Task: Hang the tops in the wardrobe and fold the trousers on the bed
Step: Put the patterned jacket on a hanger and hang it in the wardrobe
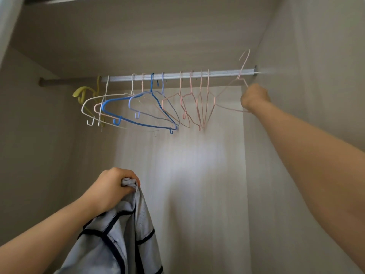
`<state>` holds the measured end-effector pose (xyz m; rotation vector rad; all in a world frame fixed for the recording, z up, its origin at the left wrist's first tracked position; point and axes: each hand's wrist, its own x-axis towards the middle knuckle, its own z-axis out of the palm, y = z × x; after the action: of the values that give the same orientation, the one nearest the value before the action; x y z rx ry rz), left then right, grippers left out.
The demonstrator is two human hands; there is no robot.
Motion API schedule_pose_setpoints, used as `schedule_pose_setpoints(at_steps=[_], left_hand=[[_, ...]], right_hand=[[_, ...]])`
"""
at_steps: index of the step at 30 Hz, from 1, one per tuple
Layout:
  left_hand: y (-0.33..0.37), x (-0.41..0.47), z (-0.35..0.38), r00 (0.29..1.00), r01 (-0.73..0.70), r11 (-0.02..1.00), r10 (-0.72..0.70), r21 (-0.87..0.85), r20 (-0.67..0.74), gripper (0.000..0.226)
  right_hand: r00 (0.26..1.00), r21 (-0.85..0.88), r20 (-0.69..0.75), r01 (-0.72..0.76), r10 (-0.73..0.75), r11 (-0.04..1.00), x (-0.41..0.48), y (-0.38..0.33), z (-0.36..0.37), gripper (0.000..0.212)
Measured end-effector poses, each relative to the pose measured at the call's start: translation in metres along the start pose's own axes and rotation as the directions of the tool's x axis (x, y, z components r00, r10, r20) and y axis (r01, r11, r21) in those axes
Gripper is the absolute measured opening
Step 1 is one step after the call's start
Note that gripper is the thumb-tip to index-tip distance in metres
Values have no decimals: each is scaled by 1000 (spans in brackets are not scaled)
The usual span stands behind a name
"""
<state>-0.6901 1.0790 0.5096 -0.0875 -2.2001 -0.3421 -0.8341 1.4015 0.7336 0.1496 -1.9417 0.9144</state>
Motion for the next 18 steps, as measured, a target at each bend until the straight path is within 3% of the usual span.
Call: schedule_pose_setpoints(at_steps=[8, 12, 14, 16, 18], left_hand=[[3, -37, -6, 997, 51, 993, -44, 107, -66, 17], [7, -64, -13, 994, 84, 981, -70, 176, -88, 22], [12, -79, -17, 993, 97, 978, -83, 184, -81, 32], [17, -94, -22, 993, 104, 975, -91, 196, -73, 44], [19, -109, -27, 992, 124, 971, -114, 203, -59, 45]], right_hand=[[993, 62, -12, -118, 119, 991, -77, 16, 3, 33], [975, 189, 101, -214, 198, 958, -135, 33, 13, 18], [945, 332, 221, -304, 239, 893, -169, 40, 15, 12], [879, 481, 378, -455, 292, 749, -208, 42, 8, 14], [823, 525, 478, -548, 307, 651, -248, 42, -5, 15]])
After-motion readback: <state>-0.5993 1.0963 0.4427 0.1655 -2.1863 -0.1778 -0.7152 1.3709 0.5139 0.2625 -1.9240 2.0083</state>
